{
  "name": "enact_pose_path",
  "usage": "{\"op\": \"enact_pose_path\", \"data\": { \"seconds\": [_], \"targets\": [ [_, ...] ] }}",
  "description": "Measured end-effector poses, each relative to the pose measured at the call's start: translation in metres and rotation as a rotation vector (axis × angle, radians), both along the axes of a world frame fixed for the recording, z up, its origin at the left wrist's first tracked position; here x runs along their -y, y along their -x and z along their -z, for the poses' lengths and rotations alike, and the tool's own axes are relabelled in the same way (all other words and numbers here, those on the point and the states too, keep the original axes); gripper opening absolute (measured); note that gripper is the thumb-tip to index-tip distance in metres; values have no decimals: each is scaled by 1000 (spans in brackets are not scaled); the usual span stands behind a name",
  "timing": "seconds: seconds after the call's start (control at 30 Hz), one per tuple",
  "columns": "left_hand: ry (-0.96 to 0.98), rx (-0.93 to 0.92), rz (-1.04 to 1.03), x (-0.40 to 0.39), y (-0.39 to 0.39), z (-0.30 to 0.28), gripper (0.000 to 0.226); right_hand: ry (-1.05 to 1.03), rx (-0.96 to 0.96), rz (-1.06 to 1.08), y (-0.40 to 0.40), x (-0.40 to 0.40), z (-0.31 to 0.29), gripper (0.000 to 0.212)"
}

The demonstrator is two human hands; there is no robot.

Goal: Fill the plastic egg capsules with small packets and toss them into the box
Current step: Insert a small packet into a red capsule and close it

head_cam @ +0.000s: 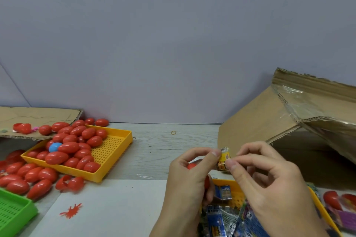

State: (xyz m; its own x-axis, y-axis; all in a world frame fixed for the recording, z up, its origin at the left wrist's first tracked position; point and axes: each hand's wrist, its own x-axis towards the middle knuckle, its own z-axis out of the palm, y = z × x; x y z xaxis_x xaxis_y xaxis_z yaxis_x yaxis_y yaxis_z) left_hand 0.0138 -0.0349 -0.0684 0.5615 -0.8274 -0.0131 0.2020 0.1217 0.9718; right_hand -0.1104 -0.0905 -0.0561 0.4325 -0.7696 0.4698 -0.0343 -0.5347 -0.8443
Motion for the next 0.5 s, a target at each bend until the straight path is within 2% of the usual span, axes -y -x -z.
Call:
{"op": "enact_pose_path", "data": {
  "seconds": [0.1,0.23,0.37,0.5],
  "targets": [
    [-8,1,-18,0,1,1,36,-56,5,-33,0,-1,-2,23],
    [-17,-4,-10,1,0,2,18,-76,-19,-46,1,-3,-4,26],
    [-6,-9,-41,1,0,2,9,-65,-128,23,3,1,0,5],
    [-14,17,-86,0,2,-3,7,-125,-149,86,5,9,6,17]
  ]
}}
